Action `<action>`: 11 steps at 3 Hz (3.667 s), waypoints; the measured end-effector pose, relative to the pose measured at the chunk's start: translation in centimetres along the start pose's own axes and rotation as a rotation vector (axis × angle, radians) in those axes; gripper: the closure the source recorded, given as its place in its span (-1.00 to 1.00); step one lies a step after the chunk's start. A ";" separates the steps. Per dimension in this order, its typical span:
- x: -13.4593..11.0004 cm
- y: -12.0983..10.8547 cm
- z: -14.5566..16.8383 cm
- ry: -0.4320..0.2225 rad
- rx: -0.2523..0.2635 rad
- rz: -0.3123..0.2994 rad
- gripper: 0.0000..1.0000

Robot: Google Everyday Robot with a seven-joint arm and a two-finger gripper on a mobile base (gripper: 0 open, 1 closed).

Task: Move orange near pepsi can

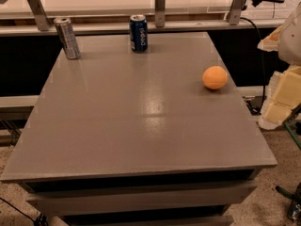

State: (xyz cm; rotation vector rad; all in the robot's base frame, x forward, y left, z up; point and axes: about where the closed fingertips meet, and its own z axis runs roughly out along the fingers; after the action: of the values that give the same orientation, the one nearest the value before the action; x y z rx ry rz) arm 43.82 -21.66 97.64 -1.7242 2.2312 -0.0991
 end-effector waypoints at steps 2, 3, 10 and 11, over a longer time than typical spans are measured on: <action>0.2 -2.8 1.1 -0.070 0.042 0.029 -1.00; -0.7 -6.4 3.5 -0.162 0.038 0.045 -1.00; -2.1 -13.4 17.7 -0.290 -0.055 0.138 0.41; -2.2 -13.4 17.9 -0.290 -0.059 0.137 0.88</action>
Offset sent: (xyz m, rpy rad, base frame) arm 0.0794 -0.0195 -0.0228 0.1984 -0.0831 -0.0409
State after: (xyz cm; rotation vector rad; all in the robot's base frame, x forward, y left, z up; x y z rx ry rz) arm 61.94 -20.75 84.47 -1.4986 2.1446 0.2348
